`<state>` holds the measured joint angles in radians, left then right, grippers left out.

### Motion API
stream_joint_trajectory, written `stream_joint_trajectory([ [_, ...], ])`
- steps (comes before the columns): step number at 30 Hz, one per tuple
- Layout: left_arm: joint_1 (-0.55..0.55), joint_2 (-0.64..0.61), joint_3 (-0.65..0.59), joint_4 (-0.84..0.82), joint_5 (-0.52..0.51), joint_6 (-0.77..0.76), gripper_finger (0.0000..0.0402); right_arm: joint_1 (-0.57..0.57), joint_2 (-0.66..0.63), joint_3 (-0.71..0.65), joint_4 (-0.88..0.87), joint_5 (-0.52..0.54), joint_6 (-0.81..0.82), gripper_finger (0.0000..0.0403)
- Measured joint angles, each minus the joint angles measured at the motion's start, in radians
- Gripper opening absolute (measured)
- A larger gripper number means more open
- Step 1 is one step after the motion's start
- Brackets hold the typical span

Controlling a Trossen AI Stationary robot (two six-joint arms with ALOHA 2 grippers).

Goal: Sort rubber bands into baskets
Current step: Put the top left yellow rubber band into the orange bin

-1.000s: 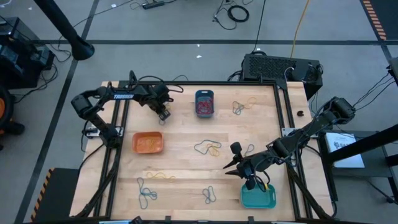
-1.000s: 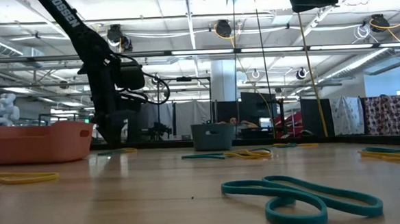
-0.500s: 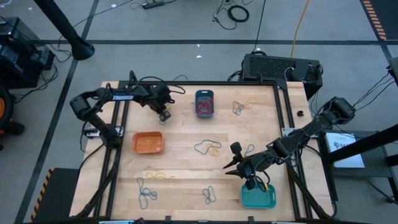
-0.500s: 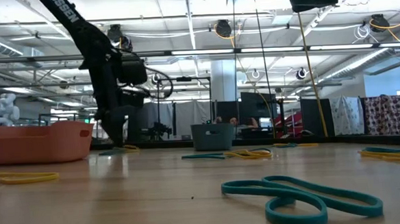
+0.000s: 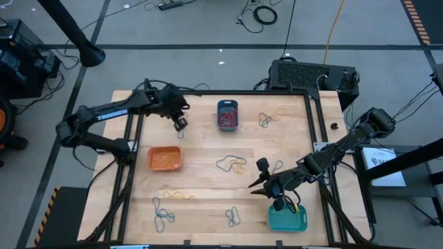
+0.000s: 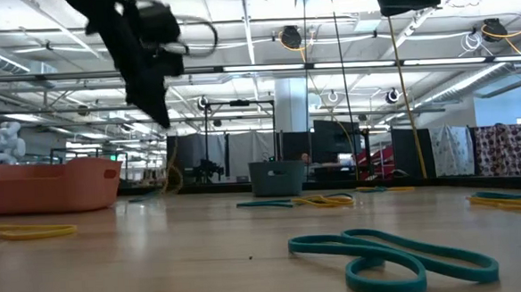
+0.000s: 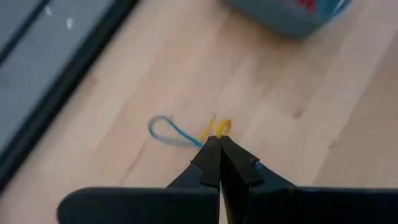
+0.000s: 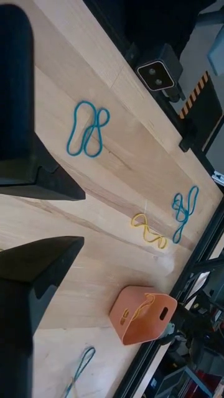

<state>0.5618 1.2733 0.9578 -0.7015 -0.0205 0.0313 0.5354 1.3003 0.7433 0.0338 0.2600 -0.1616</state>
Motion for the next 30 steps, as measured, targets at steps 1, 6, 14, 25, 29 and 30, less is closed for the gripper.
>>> stream_joint_trajectory([
  [1,-0.007,-0.024,0.006,-0.002,-0.003,-0.006,0.0001,0.0,0.0,0.0,0.0,0.0,0.0,0.0097],
  [6,-0.041,-0.156,0.036,-0.017,0.002,-0.027,0.0,0.0,0.0,0.0,0.001,0.0,0.0,0.0097],
  [14,-0.087,-0.334,0.118,-0.198,0.053,-0.175,0.0,0.0,0.0,0.0,0.001,0.0,0.004,0.0097],
  [25,-0.288,-0.44,0.119,-0.526,0.179,-0.498,0.0,0.0,0.0,0.0,0.008,0.0,0.004,0.0097],
  [29,-0.372,-0.438,0.072,-0.536,0.15,-0.597,0.0,0.0,0.0,0.0,0.008,0.0,0.013,0.0097],
  [30,-0.389,-0.435,0.056,-0.536,0.144,-0.602,0.0,0.0,0.0,0.0,0.008,0.0,0.017,0.0097],
])
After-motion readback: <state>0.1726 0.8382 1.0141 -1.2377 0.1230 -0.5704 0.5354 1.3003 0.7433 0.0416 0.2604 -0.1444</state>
